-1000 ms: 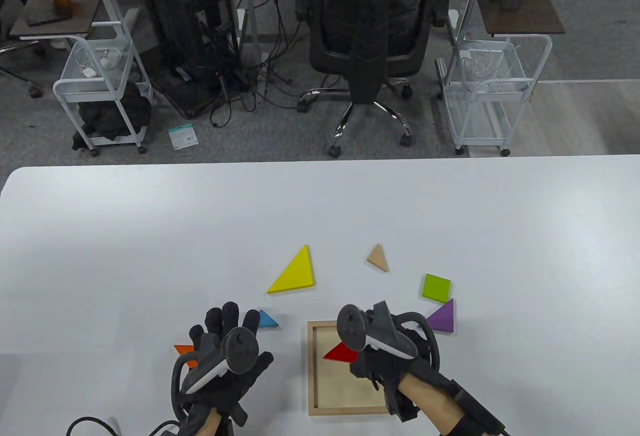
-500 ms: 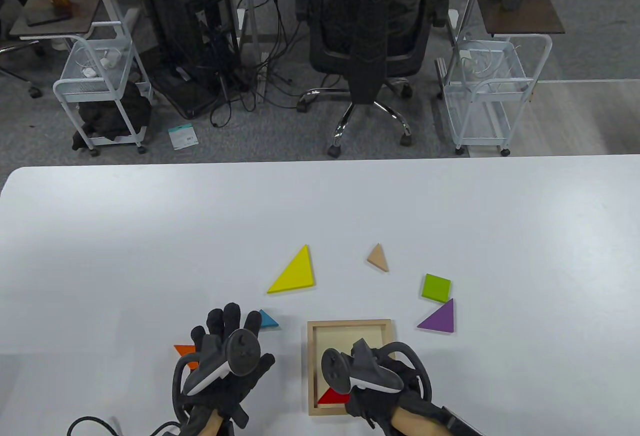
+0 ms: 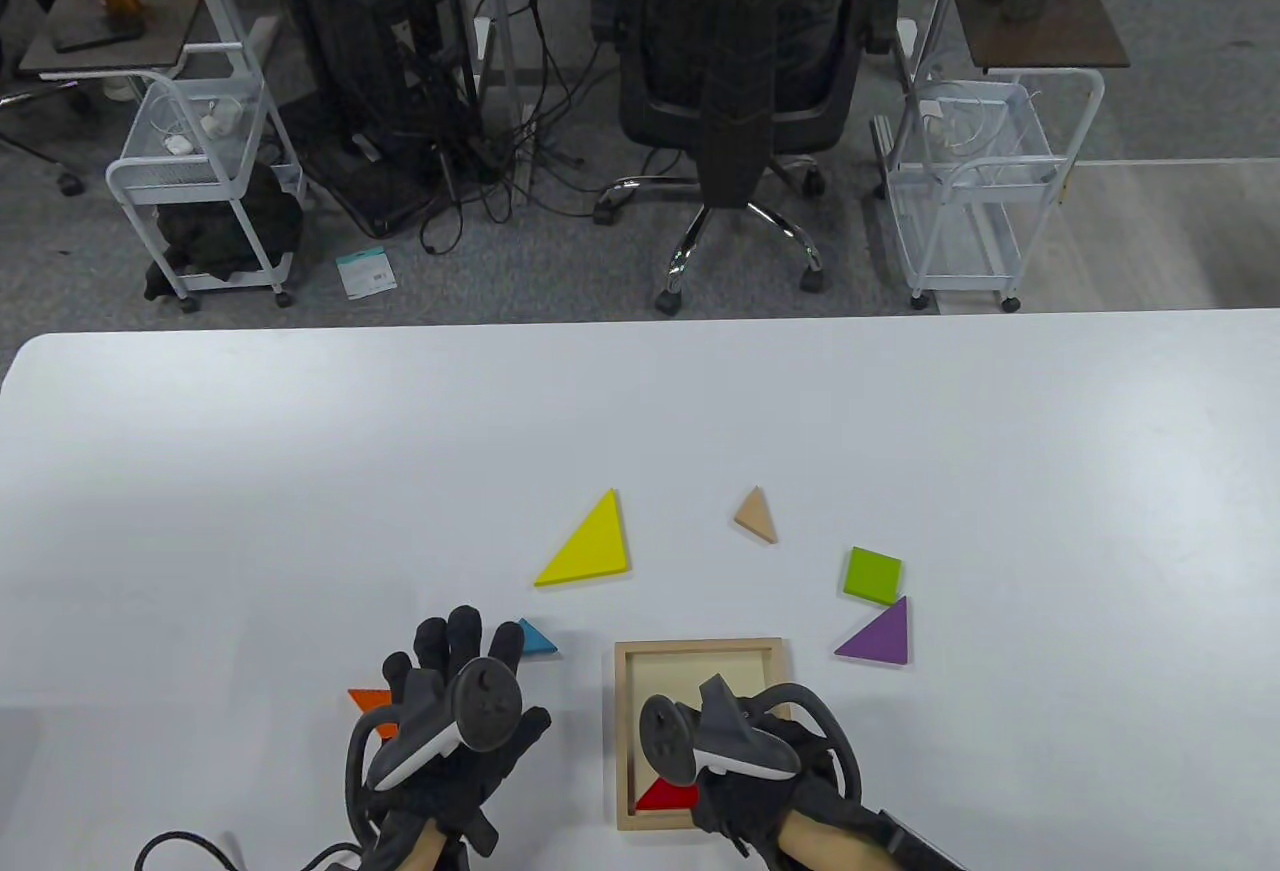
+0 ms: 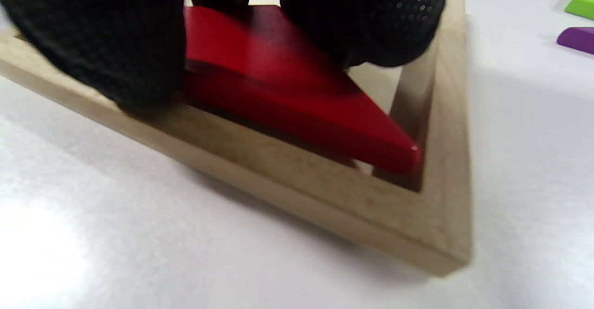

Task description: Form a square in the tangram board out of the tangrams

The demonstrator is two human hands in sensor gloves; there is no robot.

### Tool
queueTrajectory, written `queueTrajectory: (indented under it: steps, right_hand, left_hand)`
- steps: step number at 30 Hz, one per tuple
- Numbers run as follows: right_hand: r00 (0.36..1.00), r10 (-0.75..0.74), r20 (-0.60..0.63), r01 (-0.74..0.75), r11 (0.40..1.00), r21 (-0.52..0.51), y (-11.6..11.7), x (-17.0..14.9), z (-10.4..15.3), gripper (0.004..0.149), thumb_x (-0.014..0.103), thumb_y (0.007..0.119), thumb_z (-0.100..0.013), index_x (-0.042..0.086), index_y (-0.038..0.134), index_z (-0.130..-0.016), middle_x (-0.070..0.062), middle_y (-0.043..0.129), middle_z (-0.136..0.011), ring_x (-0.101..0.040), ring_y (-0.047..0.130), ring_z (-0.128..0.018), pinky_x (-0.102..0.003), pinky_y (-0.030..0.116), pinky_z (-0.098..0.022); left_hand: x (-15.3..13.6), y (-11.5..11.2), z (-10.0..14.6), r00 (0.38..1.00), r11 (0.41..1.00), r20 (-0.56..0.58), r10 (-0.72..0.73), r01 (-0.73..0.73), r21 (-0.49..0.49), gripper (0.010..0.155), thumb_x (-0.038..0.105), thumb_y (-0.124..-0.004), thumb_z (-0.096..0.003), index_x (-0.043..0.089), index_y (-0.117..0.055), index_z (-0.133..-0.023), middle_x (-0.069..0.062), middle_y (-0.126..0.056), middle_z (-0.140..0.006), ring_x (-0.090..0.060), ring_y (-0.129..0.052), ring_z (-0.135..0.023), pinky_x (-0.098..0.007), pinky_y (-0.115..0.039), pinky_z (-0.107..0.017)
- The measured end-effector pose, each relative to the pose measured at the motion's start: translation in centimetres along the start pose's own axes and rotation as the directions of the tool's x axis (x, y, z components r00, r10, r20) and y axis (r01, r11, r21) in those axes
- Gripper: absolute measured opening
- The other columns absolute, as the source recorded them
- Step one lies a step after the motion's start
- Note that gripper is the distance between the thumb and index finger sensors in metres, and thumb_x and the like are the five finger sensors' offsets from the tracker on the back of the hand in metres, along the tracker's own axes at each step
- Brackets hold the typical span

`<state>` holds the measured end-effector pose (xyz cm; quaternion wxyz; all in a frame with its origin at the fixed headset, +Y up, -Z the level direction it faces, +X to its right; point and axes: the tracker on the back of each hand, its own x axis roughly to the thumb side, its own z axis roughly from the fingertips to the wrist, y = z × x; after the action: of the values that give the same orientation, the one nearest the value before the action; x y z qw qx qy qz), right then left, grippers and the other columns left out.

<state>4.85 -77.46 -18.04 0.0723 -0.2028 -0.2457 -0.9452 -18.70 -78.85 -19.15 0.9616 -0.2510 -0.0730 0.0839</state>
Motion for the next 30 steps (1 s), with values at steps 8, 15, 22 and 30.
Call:
queueTrajectory:
  steps: [8, 15, 22, 30]
  right_hand:
    - [1.000, -0.001, 0.018, 0.001, 1.000, 0.007, 0.1, 0.2, 0.1, 0.077, 0.041, 0.086, -0.033, 0.029, 0.051, -0.100, -0.024, 0.056, -0.097, -0.034, 0.079, -0.072, -0.031, 0.083, -0.043]
    - [0.997, -0.048, -0.053, 0.040, 0.988, -0.152, -1.5, -1.7, 1.8, 0.081, 0.054, 0.076, -0.034, 0.036, 0.039, -0.104, -0.013, 0.031, -0.110, -0.036, 0.052, -0.097, -0.042, 0.066, -0.067]
    - [0.876, -0.397, -0.274, 0.246, 0.856, -0.456, -2.8, -10.6, 6.5, 0.084, 0.063, 0.063, -0.035, 0.046, 0.020, -0.104, 0.001, -0.003, -0.111, -0.030, -0.004, -0.105, -0.053, 0.029, -0.084]
    - [0.715, -0.573, -0.400, 0.381, 0.800, -0.464, 1.9, -16.7, 7.7, 0.089, 0.065, 0.064, -0.032, 0.051, 0.011, -0.101, 0.010, -0.019, -0.105, -0.020, -0.024, -0.098, -0.051, 0.010, -0.085]
  left_hand:
    - [0.1, -0.1, 0.0, 1.000, 1.000, -0.004, -0.003, 0.003, -0.010, 0.078, 0.062, -0.041, -0.0564, 0.030, 0.011, -0.104, -0.018, 0.025, -0.102, -0.048, 0.018, -0.094, -0.067, 0.005, -0.061]
    - [0.1, -0.1, 0.0, 1.000, 1.000, -0.006, -0.010, 0.010, -0.017, 0.077, 0.062, -0.041, -0.0565, 0.030, 0.011, -0.104, -0.018, 0.025, -0.102, -0.048, 0.018, -0.094, -0.067, 0.005, -0.061]
    - [0.0, 0.0, 0.1, 1.000, 1.000, -0.009, -0.012, 0.012, -0.002, 0.077, 0.062, -0.042, -0.0563, 0.030, 0.010, -0.104, -0.018, 0.025, -0.102, -0.048, 0.018, -0.094, -0.067, 0.005, -0.061]
    - [-0.4, 0.0, 0.2, 0.999, 1.000, -0.039, -0.009, 0.009, 0.000, 0.077, 0.062, -0.042, -0.0564, 0.030, 0.009, -0.104, -0.018, 0.024, -0.102, -0.048, 0.018, -0.094, -0.067, 0.005, -0.061]
